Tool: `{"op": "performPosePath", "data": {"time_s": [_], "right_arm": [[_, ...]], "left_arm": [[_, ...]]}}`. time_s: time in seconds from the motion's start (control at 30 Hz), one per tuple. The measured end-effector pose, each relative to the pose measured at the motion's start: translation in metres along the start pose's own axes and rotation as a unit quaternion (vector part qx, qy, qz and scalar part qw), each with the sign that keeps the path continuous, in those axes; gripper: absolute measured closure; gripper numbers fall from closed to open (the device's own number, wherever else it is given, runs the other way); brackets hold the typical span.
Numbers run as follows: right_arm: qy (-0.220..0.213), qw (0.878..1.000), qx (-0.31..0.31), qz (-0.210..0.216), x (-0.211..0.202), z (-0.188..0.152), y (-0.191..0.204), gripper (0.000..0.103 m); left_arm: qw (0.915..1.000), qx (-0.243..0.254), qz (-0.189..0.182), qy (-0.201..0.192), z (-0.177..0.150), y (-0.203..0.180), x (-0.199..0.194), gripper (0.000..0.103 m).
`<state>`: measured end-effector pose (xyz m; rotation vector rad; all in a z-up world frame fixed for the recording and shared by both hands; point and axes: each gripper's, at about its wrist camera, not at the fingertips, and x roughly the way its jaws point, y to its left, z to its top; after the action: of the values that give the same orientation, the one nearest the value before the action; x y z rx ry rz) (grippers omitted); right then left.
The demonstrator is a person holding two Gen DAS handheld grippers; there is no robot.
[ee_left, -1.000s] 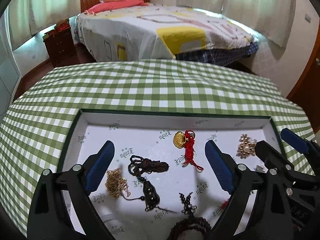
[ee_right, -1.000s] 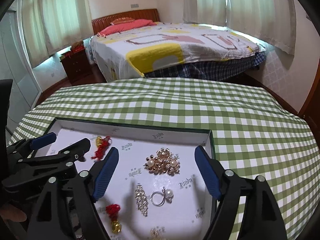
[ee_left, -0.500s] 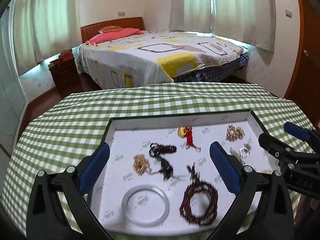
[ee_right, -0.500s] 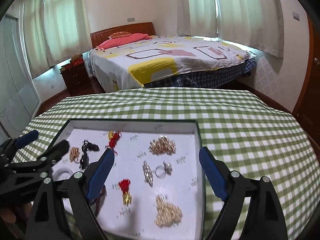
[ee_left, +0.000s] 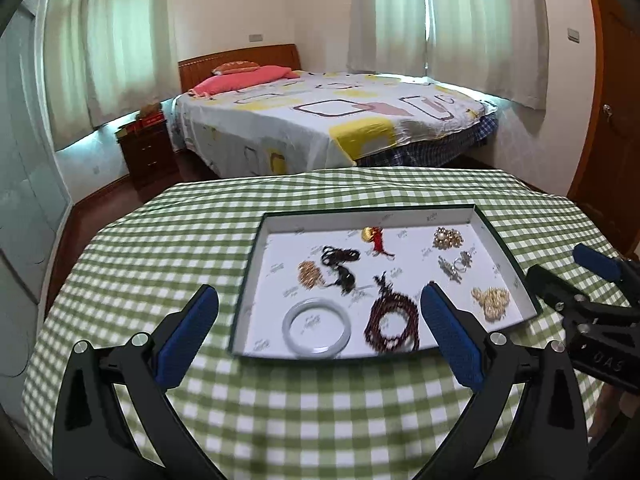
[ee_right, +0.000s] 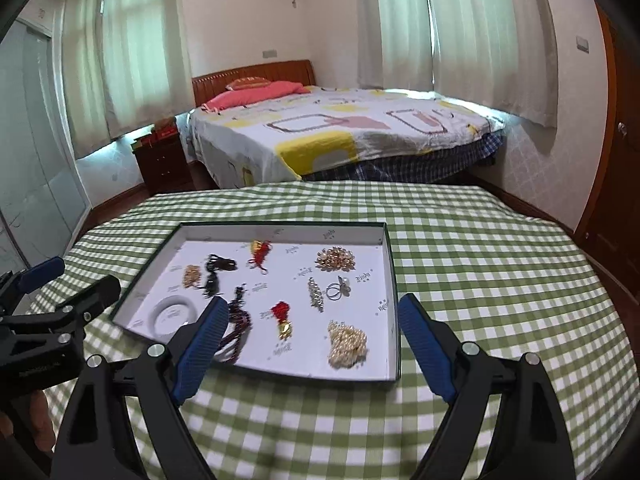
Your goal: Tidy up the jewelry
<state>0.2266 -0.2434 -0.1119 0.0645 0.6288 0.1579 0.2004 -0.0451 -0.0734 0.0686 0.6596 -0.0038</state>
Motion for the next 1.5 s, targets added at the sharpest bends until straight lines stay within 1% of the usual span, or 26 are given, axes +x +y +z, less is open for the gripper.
{"op": "performPosePath", "data": {"time_s": [0.27, 0.5, 0.77, 0.87, 1.03, 1.5], "right_arm": [[-0.032, 0.999, -0.013, 0.016, -0.054, -0.003, 0.013, 0.019], [-0.062, 0.998, -0.024, 0.019, -0.097, -0.005, 0.024, 0.019], [-0.083, 0.996, -0.035, 0.017, -0.128, -0.005, 0.035, 0.018], [-0.091, 0.995, -0.033, 0.018, -0.136, -0.006, 0.036, 0.018], [-0.099, 0.994, -0.032, 0.016, -0.143, -0.007, 0.036, 0.018], [-0.113, 0.993, -0.033, 0.012, -0.156, -0.008, 0.037, 0.018]], "left_arm": [[0.9995, -0.027, 0.002, -0.017, -0.012, 0.015, -0.056, 0.004], [0.9987, -0.033, 0.01, -0.038, -0.016, 0.026, -0.099, 0.004], [0.9968, -0.047, 0.009, -0.064, -0.017, 0.035, -0.142, 0.004], [0.9961, -0.046, 0.01, -0.075, -0.017, 0.036, -0.152, 0.004], [0.9958, -0.045, 0.009, -0.08, -0.019, 0.036, -0.162, 0.004], [0.9951, -0.048, 0.008, -0.086, -0.023, 0.038, -0.173, 0.004]]}}
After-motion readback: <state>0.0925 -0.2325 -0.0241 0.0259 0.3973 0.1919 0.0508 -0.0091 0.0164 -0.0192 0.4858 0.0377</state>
